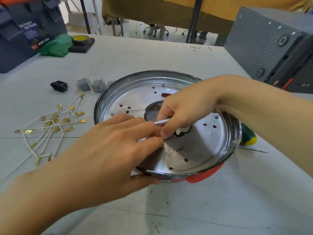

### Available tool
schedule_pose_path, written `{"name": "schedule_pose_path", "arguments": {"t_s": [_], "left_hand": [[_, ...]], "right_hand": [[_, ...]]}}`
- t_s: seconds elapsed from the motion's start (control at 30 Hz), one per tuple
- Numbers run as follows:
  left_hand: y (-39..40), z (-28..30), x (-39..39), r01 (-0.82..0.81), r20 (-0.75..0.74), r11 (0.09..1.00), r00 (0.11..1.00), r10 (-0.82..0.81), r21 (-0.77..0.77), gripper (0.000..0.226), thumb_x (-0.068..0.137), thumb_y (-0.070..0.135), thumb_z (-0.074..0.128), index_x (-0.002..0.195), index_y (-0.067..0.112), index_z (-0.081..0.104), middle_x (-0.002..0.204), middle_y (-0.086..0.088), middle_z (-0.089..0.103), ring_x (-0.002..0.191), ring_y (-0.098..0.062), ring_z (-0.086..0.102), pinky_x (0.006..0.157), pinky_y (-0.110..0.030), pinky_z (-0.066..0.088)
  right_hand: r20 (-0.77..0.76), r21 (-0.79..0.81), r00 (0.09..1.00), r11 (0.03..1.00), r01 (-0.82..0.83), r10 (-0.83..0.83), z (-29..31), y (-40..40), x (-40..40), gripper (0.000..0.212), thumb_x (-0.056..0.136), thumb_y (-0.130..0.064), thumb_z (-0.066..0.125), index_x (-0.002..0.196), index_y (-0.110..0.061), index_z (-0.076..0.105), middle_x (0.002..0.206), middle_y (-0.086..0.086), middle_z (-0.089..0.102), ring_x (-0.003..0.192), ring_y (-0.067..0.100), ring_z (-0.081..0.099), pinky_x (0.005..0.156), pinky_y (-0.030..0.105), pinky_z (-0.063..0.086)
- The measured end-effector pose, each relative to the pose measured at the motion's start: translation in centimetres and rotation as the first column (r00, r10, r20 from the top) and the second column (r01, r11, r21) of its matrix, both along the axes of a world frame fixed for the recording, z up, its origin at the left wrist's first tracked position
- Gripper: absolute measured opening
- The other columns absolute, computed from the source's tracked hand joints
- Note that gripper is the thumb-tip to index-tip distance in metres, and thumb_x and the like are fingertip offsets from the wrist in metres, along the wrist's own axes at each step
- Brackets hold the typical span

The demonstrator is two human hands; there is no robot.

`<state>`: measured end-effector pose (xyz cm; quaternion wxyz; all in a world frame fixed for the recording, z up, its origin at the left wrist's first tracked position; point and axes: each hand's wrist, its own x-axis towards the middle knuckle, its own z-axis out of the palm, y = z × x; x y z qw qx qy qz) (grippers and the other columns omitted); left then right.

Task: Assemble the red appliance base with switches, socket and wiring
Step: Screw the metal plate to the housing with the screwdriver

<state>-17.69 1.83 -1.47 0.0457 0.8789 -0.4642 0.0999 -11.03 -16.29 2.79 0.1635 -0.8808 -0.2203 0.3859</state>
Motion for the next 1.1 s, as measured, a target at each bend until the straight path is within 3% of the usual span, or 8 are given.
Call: {"name": "schedule_pose_path", "arguments": {"t_s": [0.23, 0.37, 0.5, 0.63, 0.73, 0.87, 0.97, 1.1], "left_hand": [[0.8, -0.3, 0.5, 0.035, 0.006, 0.999, 0.999, -0.035, 0.014, 0.042, 0.079, 0.055, 0.051, 0.099, 0.021, 0.067, 0.102, 0.007, 0.064, 0.091, -0.019, 0.059, 0.076, -0.035, 0.041], [0.8, -0.3, 0.6, 0.038, 0.014, 0.999, 0.999, -0.038, 0.000, 0.039, 0.079, 0.054, 0.053, 0.095, 0.021, 0.067, 0.100, 0.006, 0.062, 0.088, -0.020, 0.057, 0.072, -0.037, 0.041], [0.7, -0.4, 0.5, 0.046, 0.030, 0.999, 0.998, -0.046, -0.010, 0.038, 0.077, 0.053, 0.055, 0.094, 0.021, 0.066, 0.099, 0.005, 0.061, 0.087, -0.020, 0.056, 0.072, -0.038, 0.041], [0.7, -0.3, 0.5, 0.053, 0.039, 0.999, 0.998, -0.052, -0.011, 0.041, 0.077, 0.053, 0.053, 0.098, 0.021, 0.066, 0.099, 0.005, 0.063, 0.086, -0.021, 0.057, 0.073, -0.038, 0.040], [0.6, -0.2, 0.5, 0.053, 0.036, 0.999, 0.998, -0.053, -0.008, 0.042, 0.077, 0.053, 0.051, 0.100, 0.021, 0.066, 0.099, 0.005, 0.063, 0.087, -0.020, 0.057, 0.073, -0.037, 0.039], [0.5, -0.1, 0.6, 0.064, 0.039, 0.998, 0.997, -0.064, 0.004, 0.041, 0.077, 0.052, 0.050, 0.098, 0.021, 0.067, 0.098, 0.005, 0.063, 0.087, -0.020, 0.058, 0.073, -0.037, 0.039], [0.5, 0.0, 0.4, 0.071, 0.039, 0.997, 0.997, -0.071, 0.010, 0.039, 0.077, 0.052, 0.050, 0.097, 0.022, 0.066, 0.098, 0.006, 0.062, 0.087, -0.020, 0.058, 0.073, -0.037, 0.039], [0.7, -0.1, 0.1, 0.062, 0.013, 0.997, 0.998, -0.061, -0.039, 0.036, 0.075, 0.051, 0.055, 0.097, 0.024, 0.063, 0.099, 0.007, 0.059, 0.086, -0.018, 0.055, 0.073, -0.035, 0.037]], "right_hand": [[-0.076, 0.107, 0.993, 0.990, 0.095, -0.087, -0.8, 0.1, 0.6, 0.017, 0.094, -0.013, 0.055, 0.080, -0.004, 0.059, 0.062, -0.001, 0.047, 0.047, 0.002, 0.047, 0.049, 0.012, 0.043], [-0.058, 0.131, 0.993, 0.985, 0.111, -0.105, -0.8, 0.3, 0.6, 0.023, 0.096, -0.014, 0.052, 0.073, -0.011, 0.056, 0.062, -0.004, 0.049, 0.054, 0.003, 0.050, 0.055, 0.013, 0.047], [-0.015, 0.103, 0.996, 0.991, 0.089, -0.088, -1.3, 0.7, 0.0, 0.024, 0.096, -0.020, 0.052, 0.074, -0.013, 0.058, 0.065, -0.004, 0.053, 0.060, 0.007, 0.050, 0.057, 0.016, 0.045], [-0.025, 0.052, 0.996, 0.995, 0.085, -0.084, -1.6, 1.2, -0.2, 0.024, 0.094, -0.016, 0.052, 0.093, 0.005, 0.063, 0.077, 0.009, 0.053, 0.070, 0.018, 0.046, 0.067, 0.032, 0.036], [-0.034, 0.046, 0.994, 0.993, 0.107, -0.105, -1.7, 1.5, -0.3, 0.028, 0.093, -0.014, 0.049, 0.098, 0.011, 0.059, 0.082, 0.012, 0.051, 0.076, 0.021, 0.043, 0.070, 0.034, 0.031], [-0.077, 0.071, 0.989, 0.989, 0.131, -0.125, -1.7, 1.4, -0.3, 0.019, 0.094, -0.012, 0.049, 0.096, 0.002, 0.061, 0.085, 0.013, 0.051, 0.078, 0.022, 0.042, 0.067, 0.034, 0.030], [-0.084, 0.069, 0.987, 0.988, 0.140, -0.134, -1.8, 1.4, -0.3, 0.023, 0.095, -0.012, 0.047, 0.099, 0.008, 0.058, 0.085, 0.014, 0.050, 0.078, 0.022, 0.041, 0.067, 0.035, 0.030], [-0.057, 0.055, 0.990, 0.989, 0.134, -0.131, -1.7, 1.3, -0.5, 0.013, 0.096, -0.016, 0.049, 0.087, -0.009, 0.055, 0.079, 0.012, 0.046, 0.072, 0.023, 0.037, 0.059, 0.032, 0.030]]}}
